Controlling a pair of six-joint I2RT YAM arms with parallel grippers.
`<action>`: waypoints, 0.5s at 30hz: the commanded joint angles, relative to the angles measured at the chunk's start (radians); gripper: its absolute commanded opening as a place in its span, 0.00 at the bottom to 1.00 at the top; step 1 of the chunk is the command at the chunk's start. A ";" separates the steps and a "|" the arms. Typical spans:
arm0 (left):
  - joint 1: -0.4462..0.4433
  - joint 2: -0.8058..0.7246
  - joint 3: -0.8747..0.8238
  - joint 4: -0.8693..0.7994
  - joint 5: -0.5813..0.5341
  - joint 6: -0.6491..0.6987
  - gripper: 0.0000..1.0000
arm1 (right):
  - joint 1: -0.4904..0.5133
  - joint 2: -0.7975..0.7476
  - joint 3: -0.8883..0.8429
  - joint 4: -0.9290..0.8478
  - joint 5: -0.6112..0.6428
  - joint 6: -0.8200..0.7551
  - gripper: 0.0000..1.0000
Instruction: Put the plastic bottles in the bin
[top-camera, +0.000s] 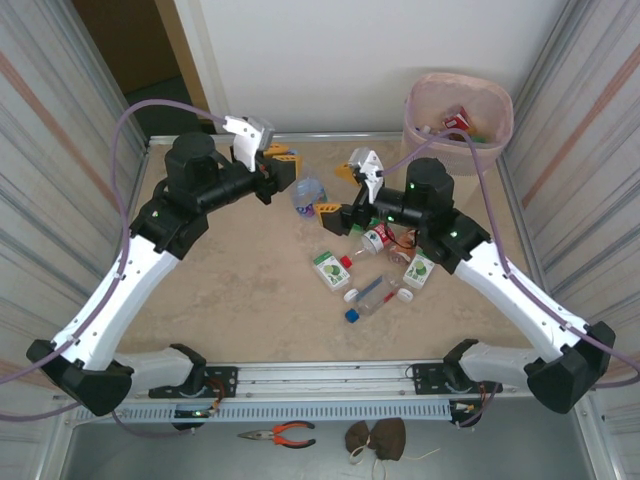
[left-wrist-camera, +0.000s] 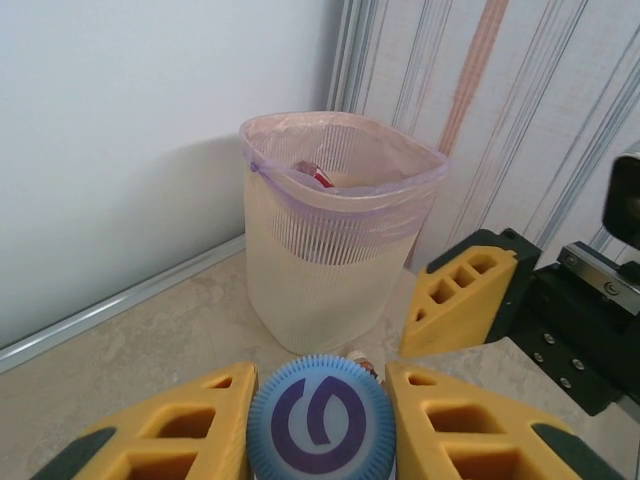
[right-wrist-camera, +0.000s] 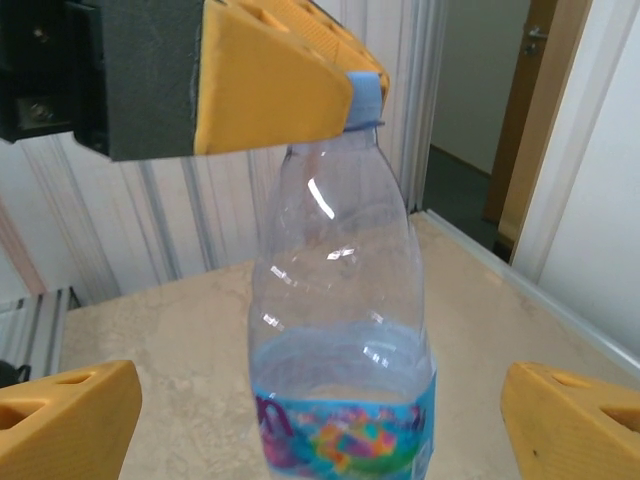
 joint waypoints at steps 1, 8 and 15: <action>-0.006 -0.028 0.022 0.007 -0.022 0.029 0.00 | 0.022 0.027 -0.011 0.122 0.027 -0.033 0.94; -0.008 -0.049 -0.011 0.056 -0.017 0.006 0.00 | 0.025 0.120 -0.011 0.208 -0.010 -0.038 0.96; -0.008 -0.048 -0.012 0.052 -0.032 0.002 0.00 | 0.029 0.189 -0.011 0.228 -0.024 -0.040 0.92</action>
